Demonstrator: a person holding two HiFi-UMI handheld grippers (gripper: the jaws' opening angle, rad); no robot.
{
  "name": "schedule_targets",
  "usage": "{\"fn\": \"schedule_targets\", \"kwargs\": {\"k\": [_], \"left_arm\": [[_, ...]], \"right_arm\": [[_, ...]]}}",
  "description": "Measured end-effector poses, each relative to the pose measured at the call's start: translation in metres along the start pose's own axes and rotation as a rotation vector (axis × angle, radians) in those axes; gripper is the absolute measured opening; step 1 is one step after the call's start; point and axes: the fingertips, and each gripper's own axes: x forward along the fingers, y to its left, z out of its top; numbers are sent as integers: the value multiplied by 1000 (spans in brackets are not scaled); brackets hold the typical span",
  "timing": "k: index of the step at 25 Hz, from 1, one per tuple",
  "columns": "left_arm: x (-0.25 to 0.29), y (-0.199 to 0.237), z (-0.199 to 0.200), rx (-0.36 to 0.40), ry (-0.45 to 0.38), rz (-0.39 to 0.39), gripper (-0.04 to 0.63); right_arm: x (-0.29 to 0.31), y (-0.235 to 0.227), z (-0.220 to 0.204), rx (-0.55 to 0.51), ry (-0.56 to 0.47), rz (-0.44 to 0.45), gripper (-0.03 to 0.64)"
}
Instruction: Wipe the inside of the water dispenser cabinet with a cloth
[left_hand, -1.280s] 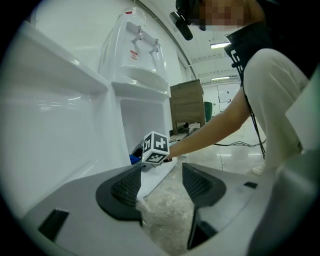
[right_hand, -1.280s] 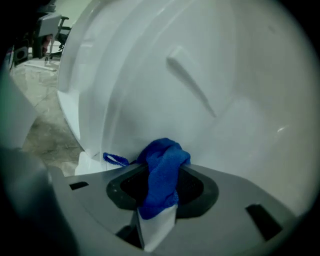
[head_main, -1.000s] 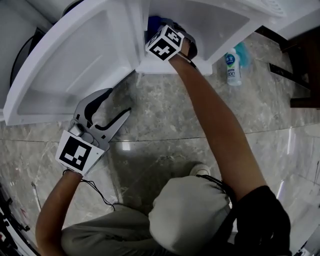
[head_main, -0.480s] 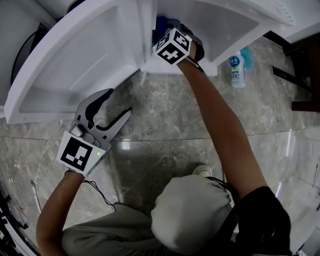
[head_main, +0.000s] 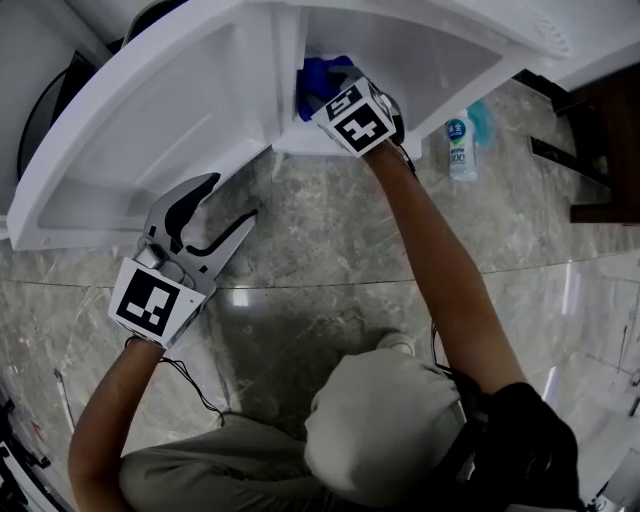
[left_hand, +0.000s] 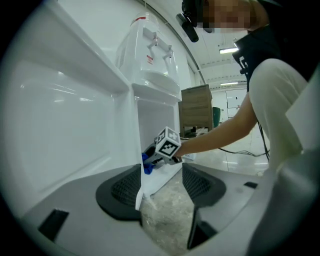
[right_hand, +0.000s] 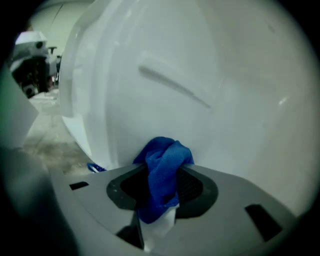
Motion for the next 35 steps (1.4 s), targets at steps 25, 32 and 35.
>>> {"fn": "schedule_targets", "kwargs": {"k": [25,32,35], "left_arm": [[105,-92,111,345,-245,-343,302],[115,-132,126,506,-266,-377,311],[115,-137,123,493,-259,-400,287]], "right_arm": [[-274,42,62,819,-597,348,129],[-298,48,46,912,-623,381,129],[-301,50,40,958,-618,370,129]]}}
